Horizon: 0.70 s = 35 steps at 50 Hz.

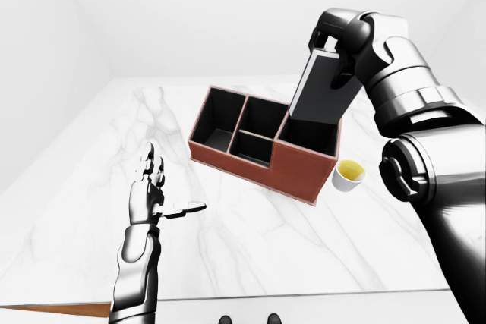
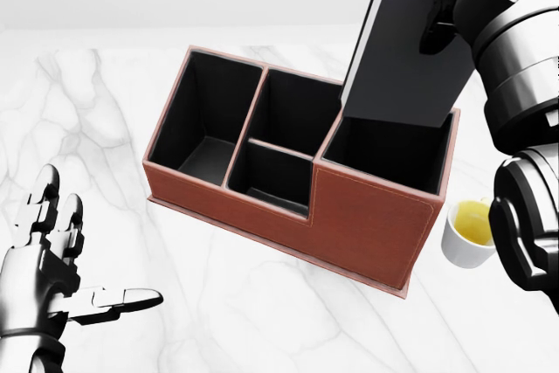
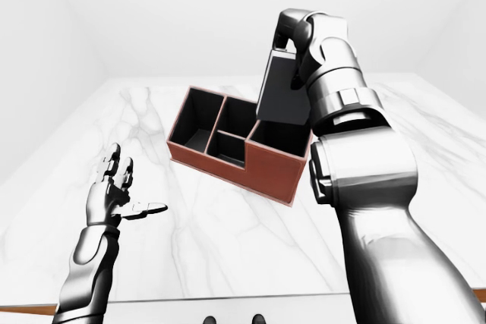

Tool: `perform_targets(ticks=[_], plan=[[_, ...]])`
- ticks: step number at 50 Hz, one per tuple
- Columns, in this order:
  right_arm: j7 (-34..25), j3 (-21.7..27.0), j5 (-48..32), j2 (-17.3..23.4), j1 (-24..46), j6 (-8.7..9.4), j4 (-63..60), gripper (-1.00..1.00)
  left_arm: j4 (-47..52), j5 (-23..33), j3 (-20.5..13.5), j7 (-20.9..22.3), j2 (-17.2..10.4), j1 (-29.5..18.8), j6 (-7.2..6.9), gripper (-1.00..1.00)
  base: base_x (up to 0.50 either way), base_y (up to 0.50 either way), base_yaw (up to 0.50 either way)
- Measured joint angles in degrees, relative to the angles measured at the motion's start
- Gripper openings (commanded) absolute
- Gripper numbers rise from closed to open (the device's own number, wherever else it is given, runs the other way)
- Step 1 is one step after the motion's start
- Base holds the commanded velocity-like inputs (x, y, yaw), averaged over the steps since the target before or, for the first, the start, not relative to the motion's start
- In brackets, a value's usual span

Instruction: Pick up the book and place it in the right compartment of the caddy.

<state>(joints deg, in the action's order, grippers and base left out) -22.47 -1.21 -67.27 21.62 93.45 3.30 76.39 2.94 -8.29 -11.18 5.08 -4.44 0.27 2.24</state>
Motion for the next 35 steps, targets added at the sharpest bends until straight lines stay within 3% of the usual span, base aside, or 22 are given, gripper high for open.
perform_targets(ticks=[35], plan=[[5.48, 0.26, -4.61, -1.25, -2.20, 0.09, 1.59, -1.00, -0.74, -0.80, -0.77, 0.15, -0.25, 0.48, 0.67, 1.00, 0.00, 0.00, 0.00]])
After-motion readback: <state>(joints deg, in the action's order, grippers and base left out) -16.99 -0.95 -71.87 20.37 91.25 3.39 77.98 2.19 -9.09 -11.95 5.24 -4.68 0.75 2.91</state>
